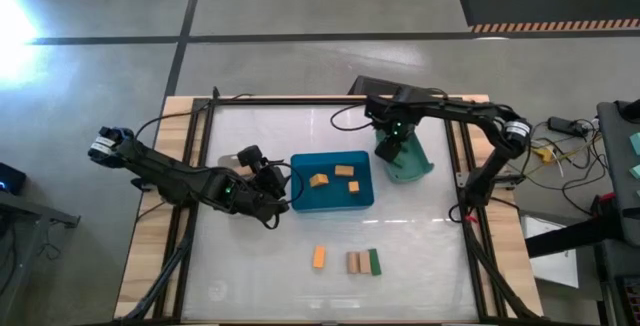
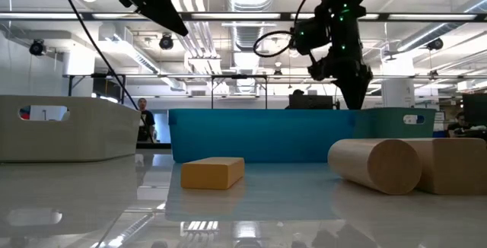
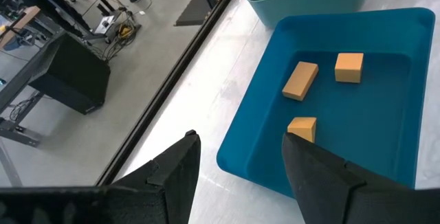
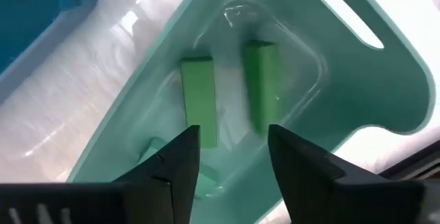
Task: Sort & place blocks by color
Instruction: Put the green block into the teal bin, then put the brown block into the gray bin
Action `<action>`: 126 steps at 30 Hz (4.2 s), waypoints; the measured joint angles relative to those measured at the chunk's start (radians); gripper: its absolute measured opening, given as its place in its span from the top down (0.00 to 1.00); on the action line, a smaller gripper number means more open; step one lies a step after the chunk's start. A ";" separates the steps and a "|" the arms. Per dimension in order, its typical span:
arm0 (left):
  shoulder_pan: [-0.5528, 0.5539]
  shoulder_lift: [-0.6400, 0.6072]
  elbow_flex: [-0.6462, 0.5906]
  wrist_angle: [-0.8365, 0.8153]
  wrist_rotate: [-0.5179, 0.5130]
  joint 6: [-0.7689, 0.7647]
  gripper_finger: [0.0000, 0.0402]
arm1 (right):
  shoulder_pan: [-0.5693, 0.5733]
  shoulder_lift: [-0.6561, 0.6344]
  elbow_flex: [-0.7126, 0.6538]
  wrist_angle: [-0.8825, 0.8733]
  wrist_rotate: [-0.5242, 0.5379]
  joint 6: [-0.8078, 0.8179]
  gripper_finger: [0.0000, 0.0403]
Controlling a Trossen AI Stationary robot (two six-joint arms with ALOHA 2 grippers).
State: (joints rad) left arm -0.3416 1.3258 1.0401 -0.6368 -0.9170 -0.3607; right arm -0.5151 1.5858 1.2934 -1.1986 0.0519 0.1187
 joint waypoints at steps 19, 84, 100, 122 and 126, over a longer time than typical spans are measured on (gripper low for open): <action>0.000 0.000 0.000 0.031 0.000 -0.001 0.53 | 0.449 -0.299 -0.004 0.041 -0.008 0.227 0.67; -0.085 0.000 0.000 0.289 0.007 -0.068 0.53 | 1.194 -0.047 -0.458 1.122 0.254 0.098 0.48; -0.084 0.000 0.000 0.289 0.007 -0.051 0.53 | 1.138 0.001 -0.476 1.207 0.225 0.074 0.97; -0.084 0.000 0.000 0.293 0.007 -0.050 0.53 | 1.126 -0.065 -0.479 1.069 0.124 0.234 0.53; -0.084 0.000 0.000 0.293 0.007 -0.050 0.53 | 1.126 -0.063 -0.479 1.069 0.128 0.275 0.36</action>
State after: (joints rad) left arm -0.4259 1.3258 1.0397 -0.3443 -0.9104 -0.4103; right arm 0.6109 1.5223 0.8146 -0.1299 0.1804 0.3935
